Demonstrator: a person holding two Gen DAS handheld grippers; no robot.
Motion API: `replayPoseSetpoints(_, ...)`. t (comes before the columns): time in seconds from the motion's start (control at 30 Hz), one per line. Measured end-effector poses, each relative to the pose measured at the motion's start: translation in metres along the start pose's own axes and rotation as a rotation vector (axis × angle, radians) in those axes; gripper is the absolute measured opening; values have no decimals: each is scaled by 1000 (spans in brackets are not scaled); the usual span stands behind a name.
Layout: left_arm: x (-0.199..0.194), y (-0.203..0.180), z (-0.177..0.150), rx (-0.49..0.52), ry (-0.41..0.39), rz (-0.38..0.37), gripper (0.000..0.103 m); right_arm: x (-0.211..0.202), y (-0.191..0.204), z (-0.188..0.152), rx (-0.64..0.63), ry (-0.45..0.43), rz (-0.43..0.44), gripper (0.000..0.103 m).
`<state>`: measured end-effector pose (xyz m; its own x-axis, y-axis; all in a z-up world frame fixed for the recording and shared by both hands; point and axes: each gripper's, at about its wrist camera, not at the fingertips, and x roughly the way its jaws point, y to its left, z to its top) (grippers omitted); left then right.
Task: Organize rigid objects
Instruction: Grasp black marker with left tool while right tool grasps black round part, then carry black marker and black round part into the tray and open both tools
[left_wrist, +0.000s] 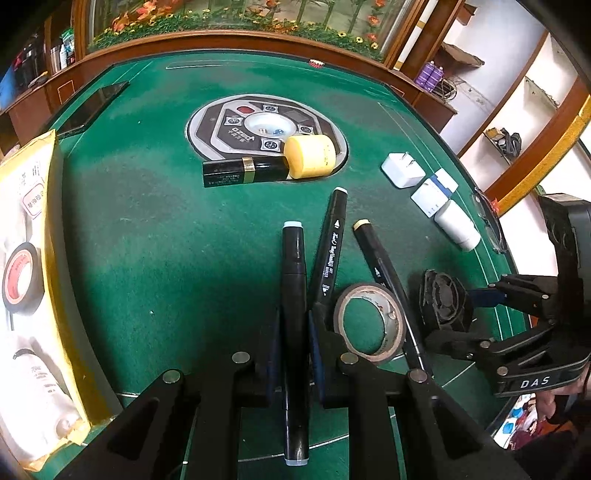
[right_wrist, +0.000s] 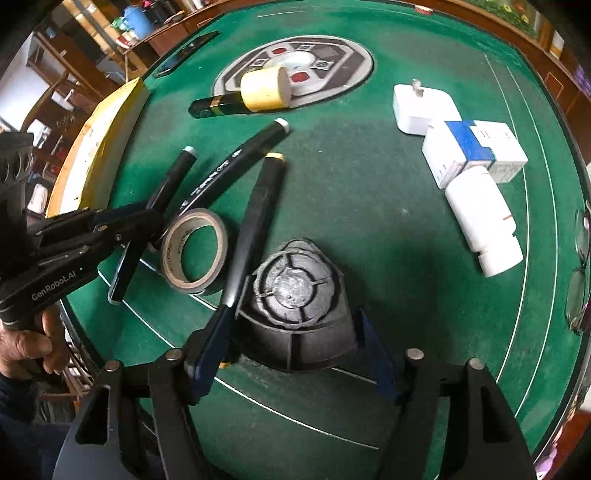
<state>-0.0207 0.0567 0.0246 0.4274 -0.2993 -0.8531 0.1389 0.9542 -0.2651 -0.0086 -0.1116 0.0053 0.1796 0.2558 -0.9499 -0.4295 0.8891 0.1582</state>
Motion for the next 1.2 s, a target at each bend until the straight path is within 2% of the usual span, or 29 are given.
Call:
replayPoseSetpoints(0.1, -4, 2, 0, -6, -9, -4, 15, -4, 2, -2, -4, -12, -3, 66)
replayPoseSetpoints(0.43, -39, 12, 2, -57, -79, -36, 15, -30, -6, 2, 97, -72, 128, 66)
replayPoseSetpoints(0.63, -70, 27, 2, -89, -141, -29, 15, -46, 2, 8, 118, -113, 191, 66)
replayPoseSetpoints(0.9, -108, 72, -8, -175, -210, 12, 15, -51, 51, 31, 30, -141, 248, 66)
replayPoseSetpoints(1.1, -128, 119, -26, -263, -224, 73, 15, -44, 99, 56, -39, -132, 311, 66)
replayPoseSetpoints(1.2, -134, 145, -36, -311, -223, 104, 15, -38, 135, 72, -95, -126, 339, 66)
